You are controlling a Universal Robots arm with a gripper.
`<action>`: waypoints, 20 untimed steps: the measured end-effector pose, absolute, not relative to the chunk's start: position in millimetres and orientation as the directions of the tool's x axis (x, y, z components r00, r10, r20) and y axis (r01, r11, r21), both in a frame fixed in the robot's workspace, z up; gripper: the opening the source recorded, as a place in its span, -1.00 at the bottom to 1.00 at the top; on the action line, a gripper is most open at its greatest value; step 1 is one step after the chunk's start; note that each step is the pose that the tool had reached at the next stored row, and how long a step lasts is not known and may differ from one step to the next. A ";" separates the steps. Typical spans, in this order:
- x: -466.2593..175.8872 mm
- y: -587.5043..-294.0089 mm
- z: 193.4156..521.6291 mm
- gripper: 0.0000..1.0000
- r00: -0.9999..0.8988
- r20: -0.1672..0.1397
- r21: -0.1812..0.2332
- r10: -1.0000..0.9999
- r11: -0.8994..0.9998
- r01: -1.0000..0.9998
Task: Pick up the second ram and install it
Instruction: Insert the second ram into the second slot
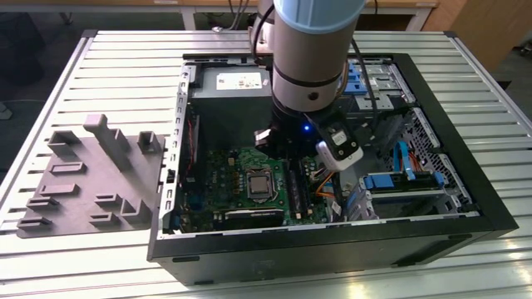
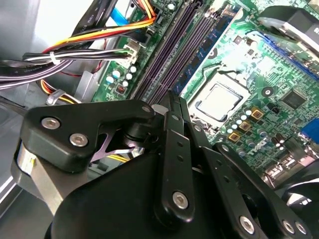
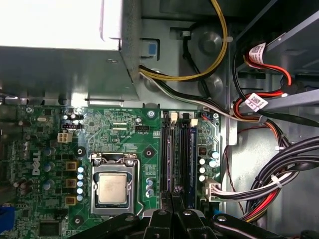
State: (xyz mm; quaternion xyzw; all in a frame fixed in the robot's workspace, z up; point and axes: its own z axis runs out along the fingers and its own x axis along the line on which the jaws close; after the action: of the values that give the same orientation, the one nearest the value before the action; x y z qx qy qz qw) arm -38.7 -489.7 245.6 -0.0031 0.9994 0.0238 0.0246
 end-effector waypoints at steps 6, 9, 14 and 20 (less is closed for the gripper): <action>-35.9 -488.1 243.7 -0.77 -0.999 -0.049 0.048 -0.005 0.999 -0.007; -35.6 -486.4 242.9 -0.77 -0.999 -0.049 0.048 -0.005 0.999 -0.007; -33.2 -484.8 240.1 -0.77 -0.999 -0.049 0.048 -0.005 0.999 -0.007; -32.9 -484.5 237.7 -0.77 -0.999 -0.049 0.047 -0.005 0.999 -0.007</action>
State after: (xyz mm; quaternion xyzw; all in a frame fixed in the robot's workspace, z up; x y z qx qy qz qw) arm -32.9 -484.5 237.7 -0.0031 0.9994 0.0238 0.0245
